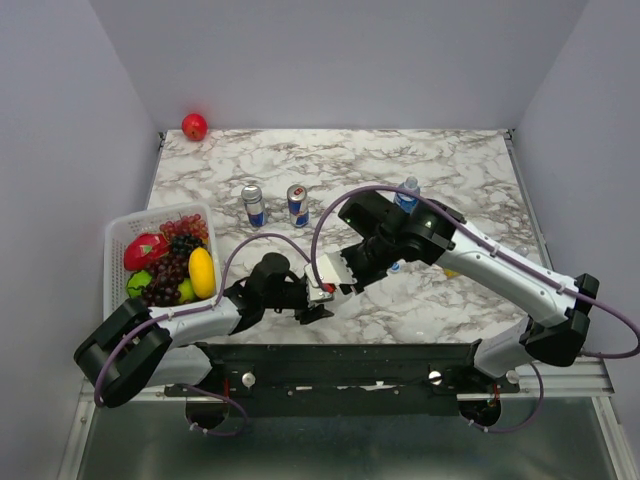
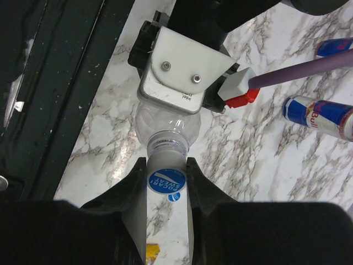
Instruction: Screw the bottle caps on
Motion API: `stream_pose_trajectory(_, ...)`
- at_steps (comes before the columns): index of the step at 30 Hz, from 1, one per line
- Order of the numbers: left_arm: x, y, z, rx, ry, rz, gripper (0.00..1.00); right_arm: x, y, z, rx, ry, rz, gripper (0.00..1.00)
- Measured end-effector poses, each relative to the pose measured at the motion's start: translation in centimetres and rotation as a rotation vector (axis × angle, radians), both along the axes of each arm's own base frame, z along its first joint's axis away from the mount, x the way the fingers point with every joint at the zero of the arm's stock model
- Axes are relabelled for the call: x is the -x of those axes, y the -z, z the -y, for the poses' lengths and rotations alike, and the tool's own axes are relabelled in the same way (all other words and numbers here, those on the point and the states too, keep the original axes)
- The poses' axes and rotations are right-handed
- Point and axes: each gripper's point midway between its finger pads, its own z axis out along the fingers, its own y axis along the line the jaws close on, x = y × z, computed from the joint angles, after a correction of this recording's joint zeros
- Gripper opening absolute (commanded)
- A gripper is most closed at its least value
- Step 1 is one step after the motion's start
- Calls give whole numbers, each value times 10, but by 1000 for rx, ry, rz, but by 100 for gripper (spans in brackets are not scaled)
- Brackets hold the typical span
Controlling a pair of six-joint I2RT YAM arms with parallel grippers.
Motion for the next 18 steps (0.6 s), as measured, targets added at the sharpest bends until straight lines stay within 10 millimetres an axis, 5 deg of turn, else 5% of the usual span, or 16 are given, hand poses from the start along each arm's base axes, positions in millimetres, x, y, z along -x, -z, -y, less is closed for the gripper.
stream_pose_trajectory(5, -2, 6, -4, -27, -15, -4, 0, -5, 8, 0, 21, 6, 15, 18)
stream_pose_trajectory(18, -5, -12, 4, 39, -29, -22, 0, -8, -13, -4, -119, 48, 80, 20)
